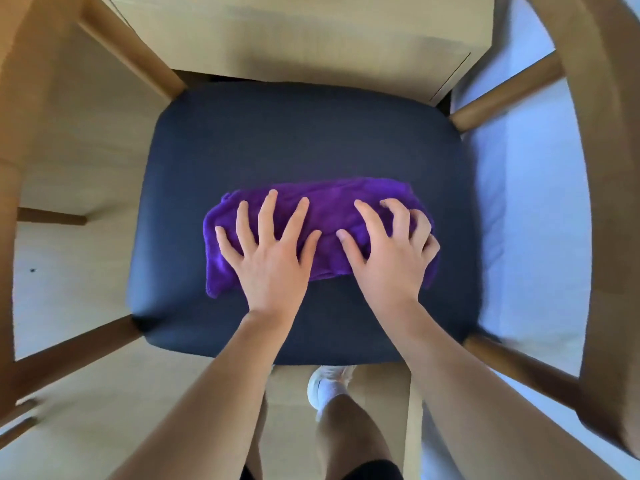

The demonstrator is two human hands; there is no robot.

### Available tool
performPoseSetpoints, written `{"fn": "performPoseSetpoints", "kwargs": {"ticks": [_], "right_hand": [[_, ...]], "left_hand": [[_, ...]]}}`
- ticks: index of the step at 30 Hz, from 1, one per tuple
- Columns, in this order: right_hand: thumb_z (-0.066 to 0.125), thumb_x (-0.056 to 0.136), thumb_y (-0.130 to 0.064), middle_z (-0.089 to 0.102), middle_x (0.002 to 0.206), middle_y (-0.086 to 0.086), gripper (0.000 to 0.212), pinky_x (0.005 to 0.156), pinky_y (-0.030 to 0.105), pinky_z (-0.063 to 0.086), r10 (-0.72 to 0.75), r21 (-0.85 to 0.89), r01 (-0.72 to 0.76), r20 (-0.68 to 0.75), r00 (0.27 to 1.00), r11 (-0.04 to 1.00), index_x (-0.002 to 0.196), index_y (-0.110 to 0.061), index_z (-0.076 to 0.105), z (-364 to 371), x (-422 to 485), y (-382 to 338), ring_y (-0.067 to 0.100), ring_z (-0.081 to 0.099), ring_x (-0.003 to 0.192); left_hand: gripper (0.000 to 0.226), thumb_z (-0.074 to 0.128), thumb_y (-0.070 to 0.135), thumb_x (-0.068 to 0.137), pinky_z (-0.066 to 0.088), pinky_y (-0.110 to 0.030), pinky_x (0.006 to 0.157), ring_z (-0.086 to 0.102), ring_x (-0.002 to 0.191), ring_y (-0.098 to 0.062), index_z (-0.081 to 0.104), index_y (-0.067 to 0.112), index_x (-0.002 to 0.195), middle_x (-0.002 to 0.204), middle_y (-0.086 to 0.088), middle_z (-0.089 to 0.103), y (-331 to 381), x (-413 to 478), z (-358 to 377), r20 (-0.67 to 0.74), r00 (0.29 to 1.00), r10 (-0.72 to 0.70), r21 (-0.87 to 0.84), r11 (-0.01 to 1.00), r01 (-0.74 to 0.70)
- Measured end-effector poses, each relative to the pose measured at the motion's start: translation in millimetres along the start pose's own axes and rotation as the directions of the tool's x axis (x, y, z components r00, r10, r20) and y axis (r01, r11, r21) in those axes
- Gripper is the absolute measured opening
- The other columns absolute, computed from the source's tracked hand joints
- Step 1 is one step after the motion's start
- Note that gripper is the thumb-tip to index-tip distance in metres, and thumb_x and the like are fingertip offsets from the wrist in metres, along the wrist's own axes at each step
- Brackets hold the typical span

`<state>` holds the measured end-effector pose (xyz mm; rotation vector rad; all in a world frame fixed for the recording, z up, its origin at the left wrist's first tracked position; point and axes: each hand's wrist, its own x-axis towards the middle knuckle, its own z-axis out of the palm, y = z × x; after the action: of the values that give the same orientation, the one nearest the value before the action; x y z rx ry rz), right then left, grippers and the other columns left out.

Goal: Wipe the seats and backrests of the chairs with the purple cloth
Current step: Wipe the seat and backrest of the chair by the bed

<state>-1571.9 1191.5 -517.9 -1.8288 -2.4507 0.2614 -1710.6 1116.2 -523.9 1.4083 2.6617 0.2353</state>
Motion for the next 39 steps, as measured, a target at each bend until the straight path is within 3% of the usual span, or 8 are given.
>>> {"fn": "performPoseSetpoints", "kwargs": {"ticks": [5,13,18,22,24,27,33,39], "right_hand": [[0.051,0.092,-0.063,0.050,0.127,-0.002,0.041,0.086,0.050,0.039,-0.021,0.018,0.022,-0.031,0.999,1.000,0.125,-0.040,0.059,10.4,14.8,0.3,0.031,0.044,0.115],[0.058,0.096,-0.049,0.056,0.120,0.003,0.031,0.083,0.049,0.040,0.046,0.077,-0.039,-0.092,0.995,0.996,0.120,-0.032,0.065,12.3,25.1,-28.5,0.031,0.050,0.107],[0.059,0.098,-0.040,0.055,0.118,0.004,0.025,0.081,0.046,0.044,0.025,0.195,0.018,-0.214,0.976,0.981,0.119,-0.029,0.064,13.1,82.2,-47.4,0.029,0.050,0.107],[0.049,0.095,-0.058,0.046,0.135,-0.005,0.037,0.091,0.050,0.040,0.117,0.127,-0.103,-0.112,0.987,0.987,0.128,-0.040,0.055,15.6,104.1,-48.8,0.028,0.040,0.123],[0.046,0.093,-0.066,0.044,0.141,-0.007,0.044,0.096,0.052,0.038,0.094,0.075,-0.086,-0.109,0.990,0.994,0.130,-0.043,0.053,19.7,90.5,-48.3,0.027,0.037,0.130],[0.048,0.092,-0.068,0.045,0.140,-0.006,0.046,0.095,0.052,0.039,0.081,0.035,-0.078,-0.106,0.991,0.996,0.130,-0.043,0.053,21.3,89.0,-46.9,0.028,0.039,0.128],[0.059,0.095,-0.050,0.056,0.122,0.006,0.032,0.081,0.050,0.044,0.078,0.062,-0.068,-0.181,0.980,0.996,0.120,-0.031,0.064,28.2,108.9,-58.0,0.032,0.048,0.105],[0.059,0.097,-0.041,0.059,0.120,0.006,0.027,0.080,0.047,0.040,0.054,0.098,-0.034,-0.202,0.978,0.995,0.119,-0.027,0.066,28.2,155.1,-69.6,0.034,0.051,0.103]], "left_hand": [[0.030,0.049,0.050,0.100,0.028,-0.063,0.107,0.048,0.125,-0.035,0.063,0.044,0.126,0.132,0.002,0.057,5.3,15.6,6.8,-0.108,0.993,-0.037,-0.022,0.999,0.035],[0.023,0.056,0.040,0.100,0.041,-0.059,0.095,0.060,0.108,-0.038,0.073,0.036,0.115,0.114,-0.002,0.067,-25.4,76.6,-4.1,-0.162,0.930,0.329,0.035,0.944,-0.327],[0.031,0.045,0.043,0.102,0.035,-0.054,0.099,0.055,0.115,-0.033,0.068,0.036,0.123,0.121,0.000,0.063,-12.7,146.6,-3.6,-0.180,0.950,0.254,-0.044,0.963,-0.266],[0.043,0.039,0.053,0.101,0.025,-0.061,0.111,0.045,0.130,-0.032,0.053,0.035,0.139,0.138,0.002,0.054,-11.1,145.5,4.0,-0.093,0.979,0.180,-0.006,0.983,-0.182],[0.049,0.039,0.059,0.099,0.015,-0.069,0.112,0.035,0.139,-0.035,0.046,0.038,0.142,0.149,0.001,0.044,-22.0,124.6,9.2,-0.082,0.975,0.204,0.028,0.979,-0.203],[0.050,0.037,0.064,0.098,0.014,-0.073,0.108,0.026,0.144,-0.039,0.042,0.044,0.143,0.154,-0.001,0.037,-33.4,122.0,9.1,-0.053,0.977,0.205,0.056,0.978,-0.202],[0.037,0.042,0.047,0.100,0.029,-0.068,0.103,0.044,0.129,-0.040,0.056,0.043,0.134,0.141,-0.003,0.051,-23.3,144.0,12.1,-0.115,0.967,0.229,0.076,0.972,-0.221],[0.035,0.042,0.045,0.101,0.027,-0.065,0.106,0.046,0.128,-0.039,0.060,0.040,0.130,0.137,-0.003,0.055,-11.5,193.4,8.7,-0.110,0.974,0.197,0.067,0.979,-0.191]]}}
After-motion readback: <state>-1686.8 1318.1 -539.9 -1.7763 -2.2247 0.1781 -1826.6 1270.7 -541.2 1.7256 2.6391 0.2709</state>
